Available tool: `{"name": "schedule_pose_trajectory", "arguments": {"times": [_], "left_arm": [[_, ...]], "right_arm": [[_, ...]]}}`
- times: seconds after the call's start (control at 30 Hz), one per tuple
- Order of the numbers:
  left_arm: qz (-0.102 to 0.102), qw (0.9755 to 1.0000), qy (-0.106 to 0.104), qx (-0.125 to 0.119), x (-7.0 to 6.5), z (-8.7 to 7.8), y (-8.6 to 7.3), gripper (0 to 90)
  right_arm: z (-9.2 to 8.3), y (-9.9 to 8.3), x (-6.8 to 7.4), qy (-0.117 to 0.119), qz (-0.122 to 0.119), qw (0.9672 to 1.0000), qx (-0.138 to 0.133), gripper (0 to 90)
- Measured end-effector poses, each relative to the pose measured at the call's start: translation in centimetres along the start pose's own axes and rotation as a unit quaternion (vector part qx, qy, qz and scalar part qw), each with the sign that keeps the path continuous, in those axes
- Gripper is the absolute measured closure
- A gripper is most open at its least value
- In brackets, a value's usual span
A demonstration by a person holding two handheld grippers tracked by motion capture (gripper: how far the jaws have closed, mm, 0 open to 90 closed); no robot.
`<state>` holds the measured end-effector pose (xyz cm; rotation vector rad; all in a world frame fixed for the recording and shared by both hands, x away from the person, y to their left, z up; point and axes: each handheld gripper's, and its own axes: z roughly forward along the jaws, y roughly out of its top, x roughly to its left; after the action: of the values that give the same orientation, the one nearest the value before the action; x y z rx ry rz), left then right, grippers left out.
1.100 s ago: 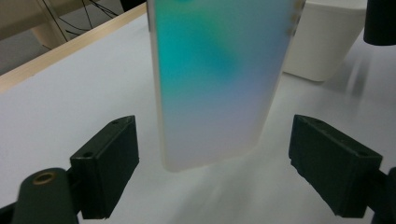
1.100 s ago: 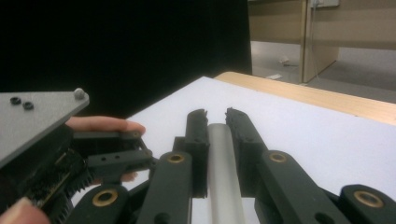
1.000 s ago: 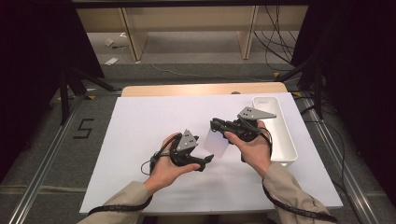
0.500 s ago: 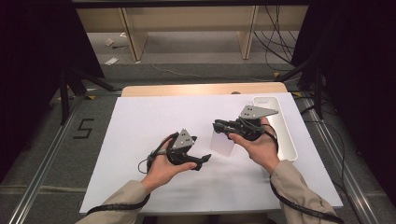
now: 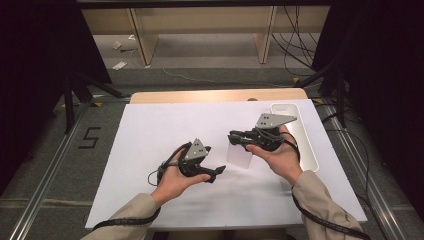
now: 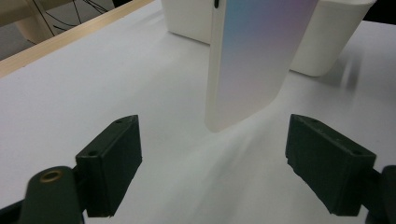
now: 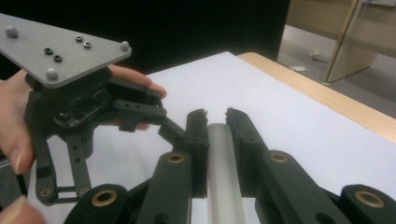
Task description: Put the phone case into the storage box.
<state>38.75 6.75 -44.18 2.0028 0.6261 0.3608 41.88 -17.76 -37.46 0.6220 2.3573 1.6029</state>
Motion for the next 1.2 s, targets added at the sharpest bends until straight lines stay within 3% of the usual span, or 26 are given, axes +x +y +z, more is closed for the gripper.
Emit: {"name": "schedule_pose_trajectory", "arguments": {"times": [0.37, 0.7, 1.2], "left_arm": [[0.002, 1.0, -0.007, 0.004, 0.0, 0.1, -0.1, 19.8], [0.008, 0.9993, -0.034, 0.014, -0.3, 0.5, -0.2, 26.2], [0.016, 0.9984, -0.048, 0.024, -0.4, 1.1, -0.7, 27.9]], "right_arm": [[0.0, 0.2, 0.1, 0.022, -0.014, 0.9996, 0.007, 79.9], [0.2, 0.3, 0.4, 0.05, -0.021, 0.9985, 0.01, 79.9], [0.4, 0.6, 1.0, 0.082, -0.026, 0.9962, 0.011, 79.9]]}}
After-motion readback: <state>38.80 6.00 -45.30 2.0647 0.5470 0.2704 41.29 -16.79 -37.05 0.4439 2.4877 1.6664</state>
